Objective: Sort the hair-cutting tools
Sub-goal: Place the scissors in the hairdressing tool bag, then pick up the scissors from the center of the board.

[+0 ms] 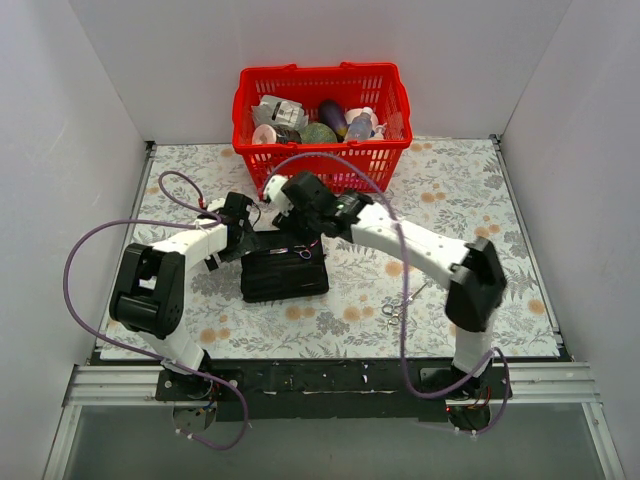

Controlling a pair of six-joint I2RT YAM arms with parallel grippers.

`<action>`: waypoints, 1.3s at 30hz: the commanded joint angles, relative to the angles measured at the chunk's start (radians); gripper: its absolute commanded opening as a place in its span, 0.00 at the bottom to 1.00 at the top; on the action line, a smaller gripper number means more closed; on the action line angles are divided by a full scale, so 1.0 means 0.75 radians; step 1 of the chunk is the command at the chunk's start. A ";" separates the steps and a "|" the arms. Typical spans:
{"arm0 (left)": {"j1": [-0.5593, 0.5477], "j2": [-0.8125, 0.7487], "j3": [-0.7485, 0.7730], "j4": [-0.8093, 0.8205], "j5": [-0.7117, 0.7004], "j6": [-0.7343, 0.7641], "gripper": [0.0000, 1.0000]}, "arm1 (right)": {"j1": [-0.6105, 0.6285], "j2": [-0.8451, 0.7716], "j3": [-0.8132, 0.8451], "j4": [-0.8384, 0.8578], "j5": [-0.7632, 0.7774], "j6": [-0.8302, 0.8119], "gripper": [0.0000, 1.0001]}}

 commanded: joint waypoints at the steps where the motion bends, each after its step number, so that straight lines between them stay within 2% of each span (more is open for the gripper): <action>1: -0.007 -0.043 -0.022 -0.014 0.001 0.015 0.98 | 0.012 -0.355 -0.112 0.004 0.479 0.314 0.65; 2: -0.007 -0.045 -0.024 -0.012 0.002 0.017 0.98 | 0.010 -0.391 -0.139 -0.053 0.558 0.410 0.83; 3: -0.007 -0.057 -0.029 -0.007 0.006 0.017 0.98 | 0.006 -0.427 -0.170 -0.090 0.683 0.492 0.92; 4: -0.005 -0.063 -0.031 -0.007 0.008 0.021 0.98 | -0.011 -0.493 -0.239 -0.129 0.698 0.631 0.93; 5: -0.007 -0.065 -0.033 -0.003 0.012 0.025 0.98 | -0.029 -0.526 -0.296 -0.174 0.672 0.657 0.94; 7: -0.007 -0.077 -0.033 0.003 0.032 0.029 0.98 | -0.092 -0.617 -0.465 -0.189 0.393 0.673 0.95; 9: -0.007 -0.090 -0.035 0.007 0.038 0.031 0.98 | -0.119 -0.679 -0.570 -0.191 0.184 0.718 0.96; 10: -0.007 -0.102 -0.037 0.009 0.042 0.033 0.98 | -0.131 -0.750 -0.630 -0.189 0.149 0.747 0.96; 12: -0.007 -0.114 -0.043 0.013 0.046 0.037 0.98 | -0.134 -0.851 -0.801 -0.162 0.166 0.910 0.97; 16: -0.005 -0.127 -0.047 0.015 0.057 0.041 0.98 | -0.134 -1.251 -1.102 -0.088 0.263 1.327 0.91; 18: -0.005 -0.129 -0.049 0.021 0.069 0.039 0.98 | -0.132 -1.364 -1.227 -0.119 0.310 1.565 0.89; 19: -0.005 -0.129 -0.051 0.023 0.071 0.039 0.98 | -0.132 -1.452 -1.260 -0.170 0.326 1.634 0.86; 22: -0.007 -0.133 -0.061 0.033 0.102 0.031 0.98 | -0.132 -1.526 -1.303 -0.319 0.396 1.830 0.84; 25: -0.005 -0.139 -0.059 0.038 0.118 0.033 0.98 | -0.132 -1.526 -1.301 -0.397 0.420 1.959 0.83; 30: -0.005 -0.165 -0.057 0.046 0.177 0.060 0.98 | -0.132 -1.441 -1.332 -0.401 0.418 2.113 0.83; 39: -0.005 -0.260 -0.104 0.156 0.513 0.148 0.98 | -0.132 -1.112 -1.207 -0.461 0.443 2.432 0.84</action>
